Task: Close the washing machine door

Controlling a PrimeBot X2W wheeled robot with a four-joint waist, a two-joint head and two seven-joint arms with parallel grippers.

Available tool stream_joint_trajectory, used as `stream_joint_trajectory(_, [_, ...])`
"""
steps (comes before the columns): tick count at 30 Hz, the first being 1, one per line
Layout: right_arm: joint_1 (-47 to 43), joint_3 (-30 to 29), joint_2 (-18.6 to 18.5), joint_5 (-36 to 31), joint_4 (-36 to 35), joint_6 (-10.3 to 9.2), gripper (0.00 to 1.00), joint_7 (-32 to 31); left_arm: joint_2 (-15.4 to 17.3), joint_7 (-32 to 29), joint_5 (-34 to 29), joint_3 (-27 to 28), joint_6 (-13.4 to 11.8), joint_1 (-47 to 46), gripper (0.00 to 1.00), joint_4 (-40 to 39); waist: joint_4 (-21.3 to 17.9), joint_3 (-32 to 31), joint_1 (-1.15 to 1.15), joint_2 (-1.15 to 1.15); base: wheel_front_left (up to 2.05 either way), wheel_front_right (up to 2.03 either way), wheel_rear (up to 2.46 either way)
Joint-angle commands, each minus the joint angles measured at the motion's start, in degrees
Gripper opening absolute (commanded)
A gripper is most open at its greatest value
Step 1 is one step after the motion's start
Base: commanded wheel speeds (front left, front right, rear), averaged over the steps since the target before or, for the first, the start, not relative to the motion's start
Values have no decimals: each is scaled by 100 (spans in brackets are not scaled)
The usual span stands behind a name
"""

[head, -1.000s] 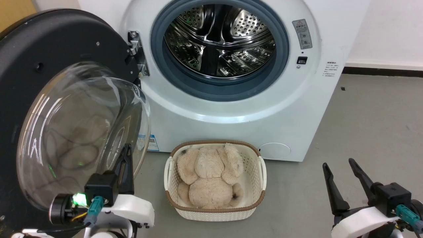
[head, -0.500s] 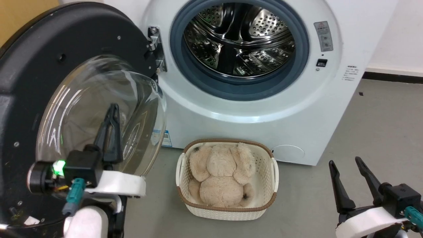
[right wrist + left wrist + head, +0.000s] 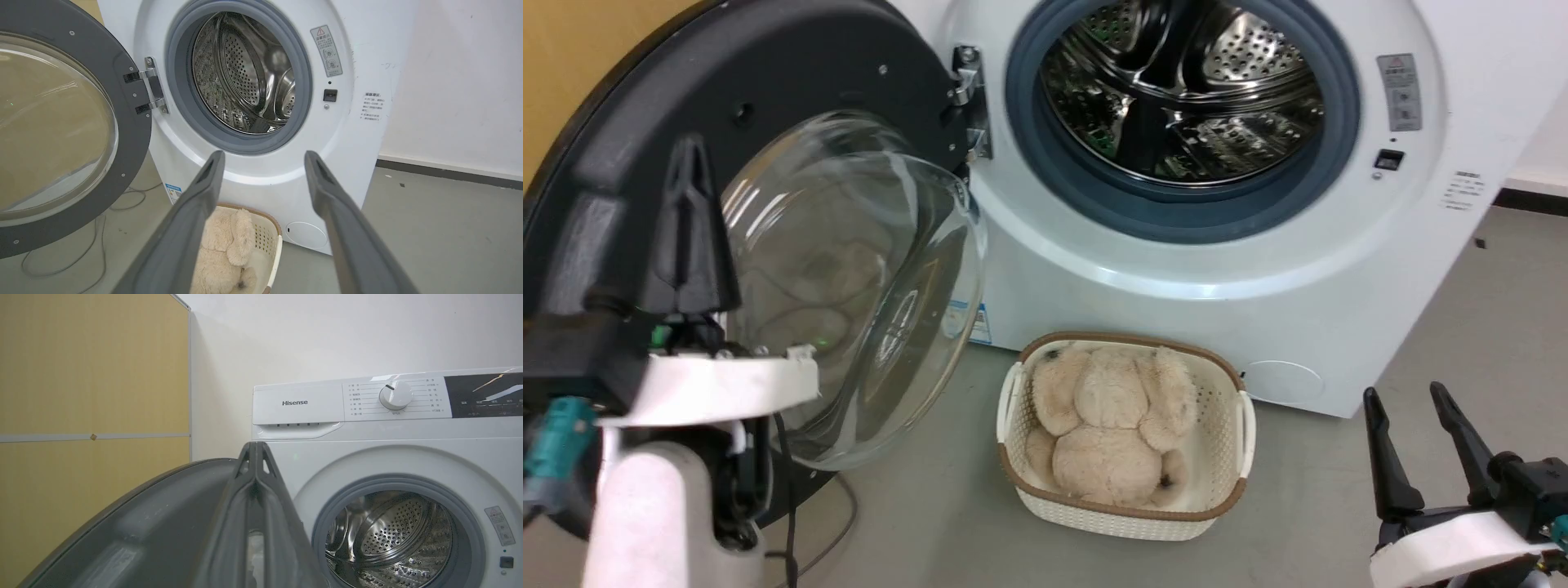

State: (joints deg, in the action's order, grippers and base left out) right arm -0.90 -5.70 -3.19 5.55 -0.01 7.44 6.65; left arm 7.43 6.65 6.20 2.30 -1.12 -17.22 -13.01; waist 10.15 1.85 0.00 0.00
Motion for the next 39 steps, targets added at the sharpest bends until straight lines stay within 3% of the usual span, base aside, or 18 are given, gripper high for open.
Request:
stream_joint_trajectory(1, [-2, -48, 15, 50, -21, 2, 100, 60, -50, 57, 131, 121, 101, -201, 0, -93, 112, 38, 0, 0, 0, 0, 0])
stream_joint_trajectory(10, [0, -175, 17, 120, -11, 2, 100, 167, -212, 164, 894, 869, 457, -595, 0, -107, 510, 107, 0, 0, 0, 0, 0])
stream_joint_trajectory(24, [17, -324, 21, 206, -14, 3, 100, 322, -33, 93, 2695, 2056, 560, -1018, 0, 792, 1001, 206, 0, 0, 0, 0, 0])
stream_joint_trajectory(29, [50, -364, 22, 220, -29, 3, 100, 382, 10, -306, 3595, 2432, 554, -1141, 0, 1403, 1102, 279, 0, 0, 0, 0, 0])
stream_joint_trajectory(39, [95, -487, 24, 213, -56, 4, 100, 501, 91, -1713, 5518, 2959, 603, -1136, 0, 2373, 1226, 464, 0, 0, 0, 0, 0])
